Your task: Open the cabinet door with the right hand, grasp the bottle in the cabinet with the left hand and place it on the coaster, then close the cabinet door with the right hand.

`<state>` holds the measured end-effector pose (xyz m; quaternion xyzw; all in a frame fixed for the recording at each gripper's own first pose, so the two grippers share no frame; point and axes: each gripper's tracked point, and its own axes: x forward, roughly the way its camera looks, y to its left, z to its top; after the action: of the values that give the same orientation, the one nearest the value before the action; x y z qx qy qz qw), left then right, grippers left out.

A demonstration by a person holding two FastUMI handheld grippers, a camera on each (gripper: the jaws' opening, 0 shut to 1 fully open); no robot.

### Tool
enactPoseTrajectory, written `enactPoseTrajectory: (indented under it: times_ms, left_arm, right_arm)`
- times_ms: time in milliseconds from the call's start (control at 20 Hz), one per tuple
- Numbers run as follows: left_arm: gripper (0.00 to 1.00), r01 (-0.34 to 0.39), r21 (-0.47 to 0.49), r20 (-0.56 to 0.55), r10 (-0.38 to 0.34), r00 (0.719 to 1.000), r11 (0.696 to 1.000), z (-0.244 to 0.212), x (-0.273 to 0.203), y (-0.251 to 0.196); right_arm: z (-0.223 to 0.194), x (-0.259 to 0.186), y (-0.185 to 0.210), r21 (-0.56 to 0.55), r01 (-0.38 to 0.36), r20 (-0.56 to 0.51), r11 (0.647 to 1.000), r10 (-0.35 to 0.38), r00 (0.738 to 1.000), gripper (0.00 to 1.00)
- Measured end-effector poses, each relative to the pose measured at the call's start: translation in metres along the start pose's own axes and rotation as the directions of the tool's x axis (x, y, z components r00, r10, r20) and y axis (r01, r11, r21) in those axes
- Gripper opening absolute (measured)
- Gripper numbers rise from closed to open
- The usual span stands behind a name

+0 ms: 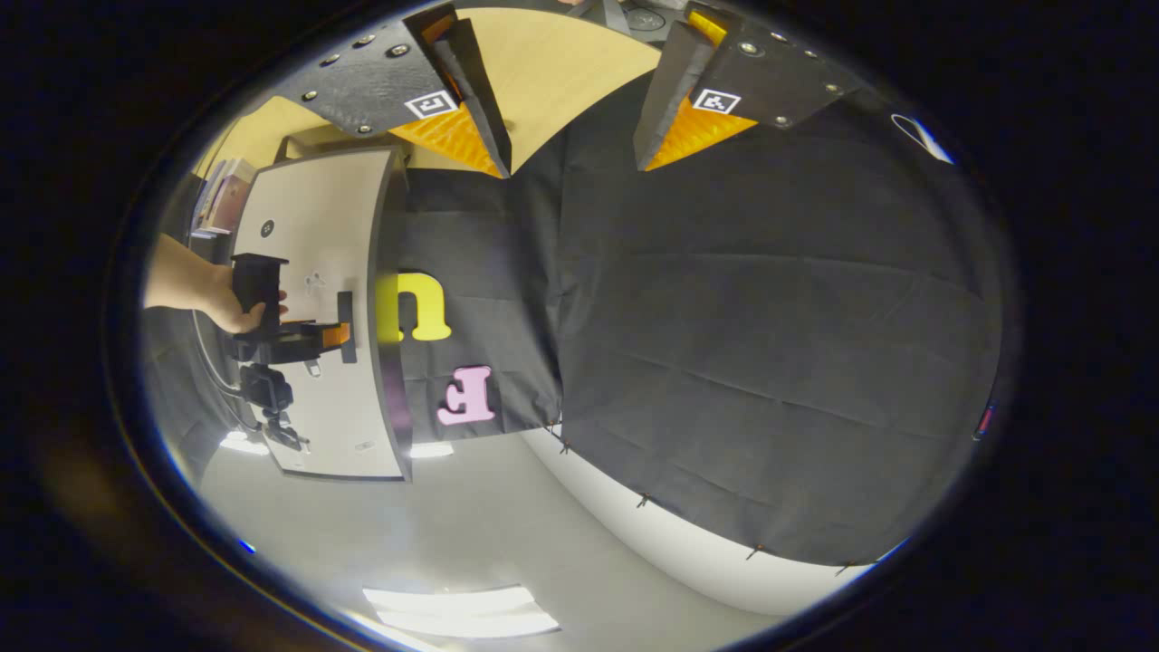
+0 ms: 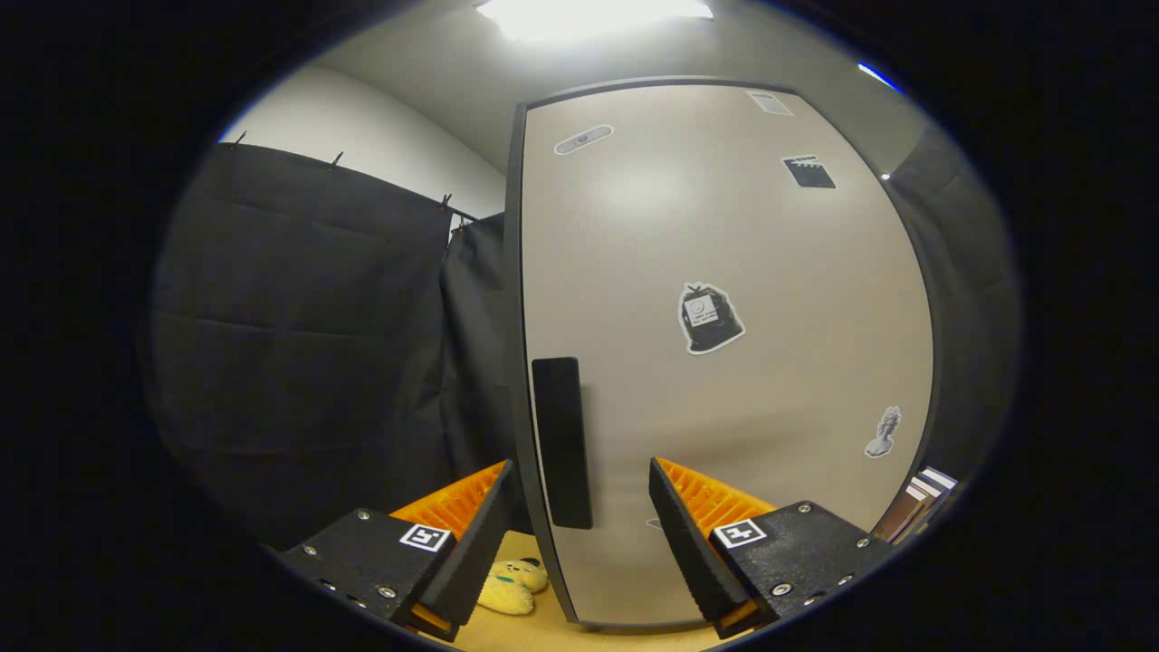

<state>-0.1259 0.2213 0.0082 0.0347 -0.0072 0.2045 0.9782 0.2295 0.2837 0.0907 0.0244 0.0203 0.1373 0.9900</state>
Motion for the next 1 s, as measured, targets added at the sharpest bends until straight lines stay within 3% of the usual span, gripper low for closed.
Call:
enactPoseTrajectory:
  times_ms: [150,250,350,400,550,700,850,1000]
  left_arm:
    - [0.75,-0.020,0.004,-0.013,0.020,1.000,1.000,-0.004,0.000,0.009]
    - [0.75,-0.023,0.002,-0.014,0.023,1.000,1.000,-0.004,0.000,0.012]
    - [0.75,-0.024,-0.001,-0.016,0.024,1.000,1.000,-0.007,0.001,0.014]
    - [0.75,-0.022,-0.003,-0.016,0.022,1.000,1.000,-0.008,0.001,0.013]
    - [0.82,-0.015,-0.012,-0.013,0.015,1.000,1.000,-0.009,0.005,0.013]
    - [0.78,-0.013,-0.013,-0.008,0.013,1.000,1.000,-0.010,0.002,0.012]
    - [0.82,-0.001,-0.028,-0.012,0.001,1.000,1.000,-0.009,0.003,0.008]
    - [0.80,0.015,-0.034,-0.009,-0.015,1.000,0.999,-0.010,0.006,0.001]
  right_arm:
    - [-0.004,0.015,0.004,-0.016,0.020,-0.021,1.000,-0.021,1.000,0.89]
    - [0.001,0.023,0.005,-0.018,0.037,-0.010,0.999,-0.037,0.999,0.83]
    - [0.000,0.031,0.008,-0.033,0.050,-0.025,0.998,-0.051,0.998,0.74]
    - [-0.002,0.034,0.009,-0.043,0.057,-0.038,0.997,-0.058,0.998,0.64]
    - [-0.002,0.045,0.007,-0.063,0.099,-0.046,0.993,-0.102,0.994,0.50]
    - [-0.006,0.046,0.008,-0.031,0.112,-0.069,0.993,-0.113,0.991,0.34]
    - [-0.004,0.047,0.008,-0.045,0.093,-0.064,0.995,-0.096,0.993,0.22]
    - [-0.006,0.044,0.009,-0.046,0.072,-0.082,0.996,-0.075,0.994,0.20]
